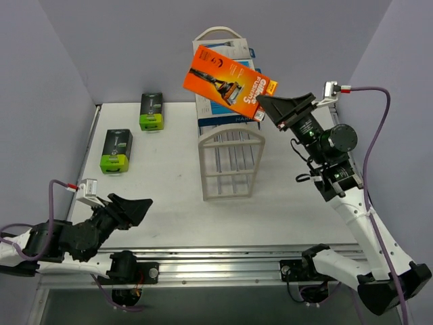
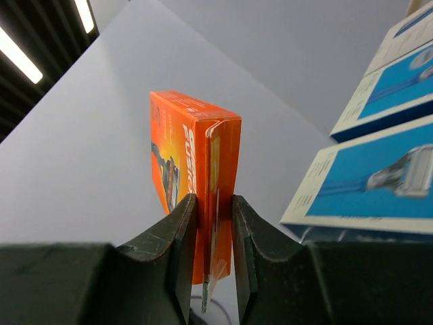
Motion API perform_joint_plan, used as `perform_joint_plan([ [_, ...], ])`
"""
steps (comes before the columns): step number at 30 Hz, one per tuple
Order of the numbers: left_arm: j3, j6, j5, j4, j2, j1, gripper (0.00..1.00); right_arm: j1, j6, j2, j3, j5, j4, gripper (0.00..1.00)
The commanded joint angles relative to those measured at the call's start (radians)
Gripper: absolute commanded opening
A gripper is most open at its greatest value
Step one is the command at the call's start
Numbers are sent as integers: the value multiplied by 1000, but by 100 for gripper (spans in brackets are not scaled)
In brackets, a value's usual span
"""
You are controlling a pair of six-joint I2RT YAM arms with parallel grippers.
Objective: Place and organize the shaving razors onto the shelf
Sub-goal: Place the shaving razor onto shelf
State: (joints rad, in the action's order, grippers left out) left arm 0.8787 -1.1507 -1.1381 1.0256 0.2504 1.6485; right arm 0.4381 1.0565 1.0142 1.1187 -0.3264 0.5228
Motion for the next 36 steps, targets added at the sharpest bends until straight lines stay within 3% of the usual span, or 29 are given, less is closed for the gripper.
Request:
perform_joint_plan([
  [1,74,129,-8,-71,50,0,75,-143,132,30,43,-132,196,0],
  [5,129,178,-14,-64,111,0,75,-325,233,53,-8,-163,299,0],
  [8,155,209,-20,-64,162,0,76,-444,368,70,-97,-181,485,0],
  [12,198,236,-26,-64,222,0,79,-695,532,116,-181,-229,704,0],
  [16,215,295,-41,-94,259,-1,81,-864,626,162,-224,-307,783,0],
  [26,310,531,-53,-194,501,-33,89,-953,335,155,-332,-401,415,0],
  [28,316,603,24,-257,546,-143,90,-979,295,136,-353,-415,353,0],
  [29,307,624,164,-284,553,-203,90,-1002,277,130,-367,-416,321,0],
  [30,299,638,245,-330,559,-339,90,-1012,257,123,-372,-410,228,0],
  [33,269,646,496,-383,564,-518,90,-1027,183,122,-378,-402,110,0],
  [36,269,646,543,-409,556,-611,90,-1047,123,159,-373,-457,43,0],
])
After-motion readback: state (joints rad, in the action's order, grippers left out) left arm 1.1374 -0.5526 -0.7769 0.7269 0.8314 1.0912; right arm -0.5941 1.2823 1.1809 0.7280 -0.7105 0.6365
